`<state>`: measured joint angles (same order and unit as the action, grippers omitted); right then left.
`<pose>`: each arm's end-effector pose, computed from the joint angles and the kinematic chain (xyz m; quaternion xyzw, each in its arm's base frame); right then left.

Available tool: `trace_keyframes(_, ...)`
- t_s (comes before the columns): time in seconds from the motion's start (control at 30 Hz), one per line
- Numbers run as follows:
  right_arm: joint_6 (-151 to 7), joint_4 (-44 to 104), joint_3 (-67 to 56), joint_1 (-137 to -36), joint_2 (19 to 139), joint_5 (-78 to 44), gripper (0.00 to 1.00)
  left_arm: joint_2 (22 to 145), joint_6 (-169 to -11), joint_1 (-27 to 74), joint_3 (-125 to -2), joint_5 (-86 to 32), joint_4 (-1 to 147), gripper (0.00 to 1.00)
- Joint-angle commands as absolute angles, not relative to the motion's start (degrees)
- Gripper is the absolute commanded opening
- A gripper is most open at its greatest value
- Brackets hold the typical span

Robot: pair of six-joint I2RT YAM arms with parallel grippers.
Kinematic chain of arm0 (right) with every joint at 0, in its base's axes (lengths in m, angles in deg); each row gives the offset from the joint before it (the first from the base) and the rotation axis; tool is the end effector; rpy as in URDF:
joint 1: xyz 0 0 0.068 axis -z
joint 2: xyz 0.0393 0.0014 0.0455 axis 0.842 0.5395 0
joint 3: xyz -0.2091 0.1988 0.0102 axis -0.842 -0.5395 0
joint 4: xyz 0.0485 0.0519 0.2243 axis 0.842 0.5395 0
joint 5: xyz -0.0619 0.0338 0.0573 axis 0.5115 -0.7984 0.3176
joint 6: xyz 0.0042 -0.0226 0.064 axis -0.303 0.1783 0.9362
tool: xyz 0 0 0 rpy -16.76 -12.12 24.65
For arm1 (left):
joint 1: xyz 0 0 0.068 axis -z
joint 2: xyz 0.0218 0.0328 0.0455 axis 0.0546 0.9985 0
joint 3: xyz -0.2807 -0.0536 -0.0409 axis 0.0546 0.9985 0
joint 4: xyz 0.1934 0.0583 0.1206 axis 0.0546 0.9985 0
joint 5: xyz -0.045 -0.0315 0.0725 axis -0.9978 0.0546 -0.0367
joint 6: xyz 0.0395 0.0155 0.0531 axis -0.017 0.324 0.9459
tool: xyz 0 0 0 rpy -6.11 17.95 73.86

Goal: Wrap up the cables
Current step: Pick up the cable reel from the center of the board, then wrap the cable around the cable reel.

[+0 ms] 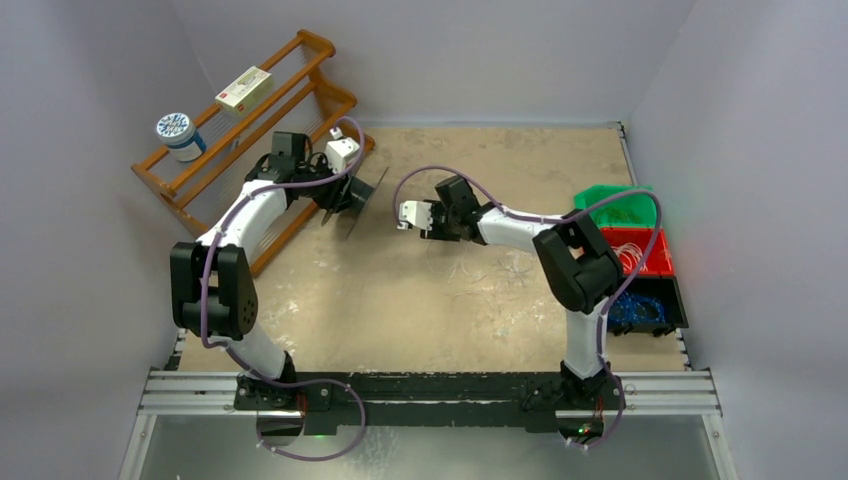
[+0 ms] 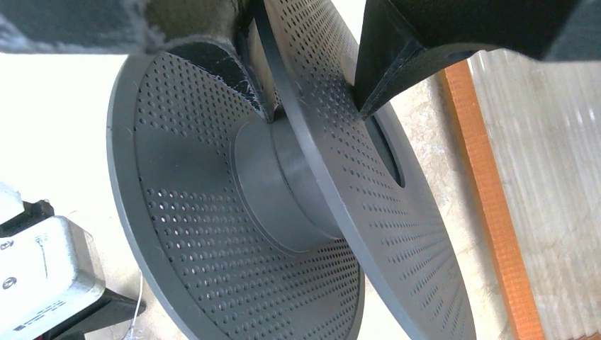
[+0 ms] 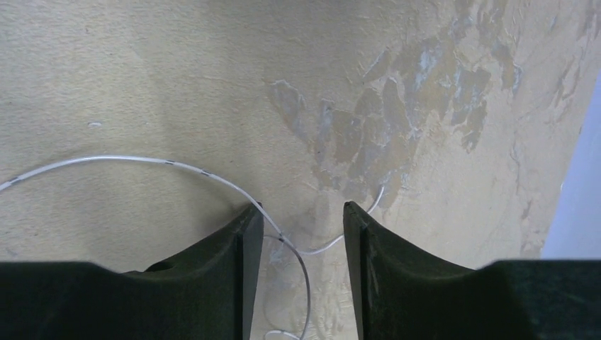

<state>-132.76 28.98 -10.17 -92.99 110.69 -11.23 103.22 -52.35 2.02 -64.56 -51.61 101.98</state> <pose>0.3455 0.2502 0.1871 -0.6477 0.6406 -0.0495 0.4094 0.3426 -0.0606 0.2785 0.3368 0.8376 -0.1983 0.3817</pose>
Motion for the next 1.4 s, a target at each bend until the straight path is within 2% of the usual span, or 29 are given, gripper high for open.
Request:
trace_keyframes(0.0,-134.7,28.8,-7.6,-93.5,111.3,-10.0,0.45,100.7,-53.7,2.1,-64.5,-54.7,100.0,0.19)
trace_keyframes(0.23,-137.6,31.7,-5.4,-93.9,111.9,-15.4,0.23,101.5,-53.3,2.1,-64.7,-56.1,101.0,0.18)
trace_keyframes(0.37,-136.7,31.2,-4.2,-93.9,111.0,-18.3,0.00,101.7,-52.9,2.1,-64.7,-56.3,101.6,0.18)
trace_keyframes(0.8,-118.0,26.7,-1.8,-89.7,96.6,-30.9,0.00,101.4,-49.7,2.1,-66.1,-60.8,106.0,0.14)
trace_keyframes(0.97,-112.1,31.6,0.2,-82.6,91.3,-54.2,0.00,102.2,-42.7,2.4,-69.2,-65.1,113.9,0.10)
trace_keyframes(1.1,-112.8,40.2,4.7,-81.4,90.9,-68.6,0.00,103.4,-33.4,4.4,-72.9,-65.3,122.8,0.03)
trace_keyframes(1.2,-111.9,44.0,6.8,-81.4,92.1,-76.1,0.00,102.5,-30.8,6.1,-72.9,-64.2,123.3,0.00)
trace_keyframes(1.37,-113.5,52.2,9.2,-81.4,96.0,-87.9,0.00,99.4,-28.7,9.2,-71.9,-62.0,120.5,0.00)
